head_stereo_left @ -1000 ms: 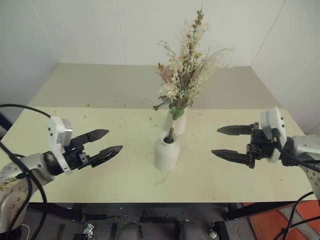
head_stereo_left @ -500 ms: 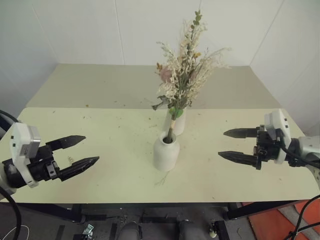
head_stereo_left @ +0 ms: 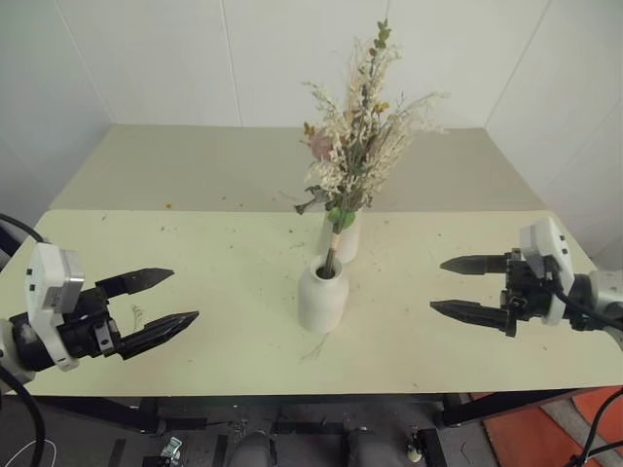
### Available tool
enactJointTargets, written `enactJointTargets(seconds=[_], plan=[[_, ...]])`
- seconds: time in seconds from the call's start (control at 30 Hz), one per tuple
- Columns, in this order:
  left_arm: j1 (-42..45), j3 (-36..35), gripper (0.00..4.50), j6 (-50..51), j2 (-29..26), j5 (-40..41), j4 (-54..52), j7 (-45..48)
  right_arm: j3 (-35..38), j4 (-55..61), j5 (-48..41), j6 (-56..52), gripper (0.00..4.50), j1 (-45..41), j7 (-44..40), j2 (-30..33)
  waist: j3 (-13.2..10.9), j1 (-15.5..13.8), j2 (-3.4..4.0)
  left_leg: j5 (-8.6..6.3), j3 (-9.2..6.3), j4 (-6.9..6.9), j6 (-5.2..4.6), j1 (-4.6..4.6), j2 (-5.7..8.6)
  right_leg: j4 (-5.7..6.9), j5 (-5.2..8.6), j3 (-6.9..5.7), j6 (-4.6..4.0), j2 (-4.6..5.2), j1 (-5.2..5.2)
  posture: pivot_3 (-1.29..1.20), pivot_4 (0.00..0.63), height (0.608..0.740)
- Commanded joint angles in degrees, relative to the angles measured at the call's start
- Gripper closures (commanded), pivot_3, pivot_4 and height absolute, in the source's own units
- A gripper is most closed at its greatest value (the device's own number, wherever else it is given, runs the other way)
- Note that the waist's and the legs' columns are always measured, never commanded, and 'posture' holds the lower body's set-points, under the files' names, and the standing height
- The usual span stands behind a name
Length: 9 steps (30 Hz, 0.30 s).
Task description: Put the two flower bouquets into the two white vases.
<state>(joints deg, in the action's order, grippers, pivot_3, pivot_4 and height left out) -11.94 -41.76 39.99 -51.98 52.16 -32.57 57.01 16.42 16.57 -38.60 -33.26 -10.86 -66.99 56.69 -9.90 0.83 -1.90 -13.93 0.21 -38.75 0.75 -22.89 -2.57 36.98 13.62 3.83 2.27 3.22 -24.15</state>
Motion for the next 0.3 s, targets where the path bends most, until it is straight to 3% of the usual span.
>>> enactJointTargets(seconds=[0.03, 0.3], plan=[[0.9, -0.6, 0.02, -0.4, -1.0, 1.4, -0.9, 0.2, 2.4, 1.5, -1.3, -0.4, 0.0, -0.4, -0.1, 1.2, 0.0, 0.0, 0.0, 0.0, 0.0, 0.0, 0.0, 0.0, 0.0, 0.0, 0.0, 0.0, 0.0, 0.0, 0.0, 0.0, 0.15, 0.74], [2.2, -0.7, 0.02, -0.1, -1.4, 1.8, -0.9, 0.1, 1.0, 0.3, -1.0, 0.7, 0.0, -1.7, -0.1, 0.1, 0.0, 0.0, 0.0, 0.0, 0.0, 0.0, 0.0, -0.01, 0.0, 0.0, 0.0, 0.0, 0.0, -0.01, 0.0, 0.0, 0.15, 0.74]])
